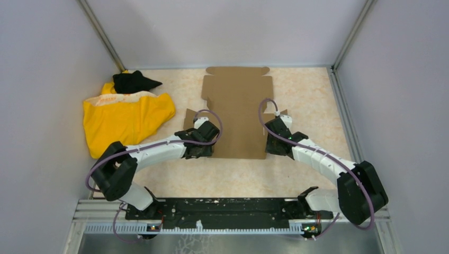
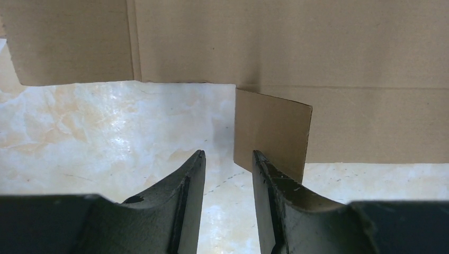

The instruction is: Fold the paper box

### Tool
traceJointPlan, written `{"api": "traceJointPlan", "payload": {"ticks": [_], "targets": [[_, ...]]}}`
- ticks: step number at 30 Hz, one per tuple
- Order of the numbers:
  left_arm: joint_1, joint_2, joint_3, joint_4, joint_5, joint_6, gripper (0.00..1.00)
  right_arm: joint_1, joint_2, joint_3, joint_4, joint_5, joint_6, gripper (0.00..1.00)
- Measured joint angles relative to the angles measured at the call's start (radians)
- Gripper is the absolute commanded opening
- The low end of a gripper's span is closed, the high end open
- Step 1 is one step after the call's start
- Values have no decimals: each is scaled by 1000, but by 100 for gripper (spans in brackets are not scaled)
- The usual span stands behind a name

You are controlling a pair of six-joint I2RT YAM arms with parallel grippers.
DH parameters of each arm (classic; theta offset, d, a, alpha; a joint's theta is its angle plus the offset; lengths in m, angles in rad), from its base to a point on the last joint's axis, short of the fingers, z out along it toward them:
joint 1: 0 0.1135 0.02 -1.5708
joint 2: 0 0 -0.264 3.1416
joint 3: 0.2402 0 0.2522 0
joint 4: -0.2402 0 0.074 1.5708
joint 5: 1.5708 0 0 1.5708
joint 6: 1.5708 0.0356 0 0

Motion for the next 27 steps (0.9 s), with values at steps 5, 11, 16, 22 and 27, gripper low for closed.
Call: {"api": "traceJointPlan", "payload": {"ticks": [5, 11, 16, 22, 27], "targets": [[-21, 28, 26, -5, -2, 0, 46, 35, 47, 28, 10, 3, 0, 41], [-32, 51, 46, -8, -5, 1, 47, 72, 111, 66, 22, 8, 0, 41], [-37, 64, 61, -10, -7, 1, 48, 94, 167, 92, 41, 8, 0, 42], [-45, 70, 76, -9, -7, 1, 48, 108, 203, 95, 60, 8, 0, 42], [-48, 77, 77, 2, -1, 0, 49, 111, 232, 95, 77, 6, 0, 43]]}}
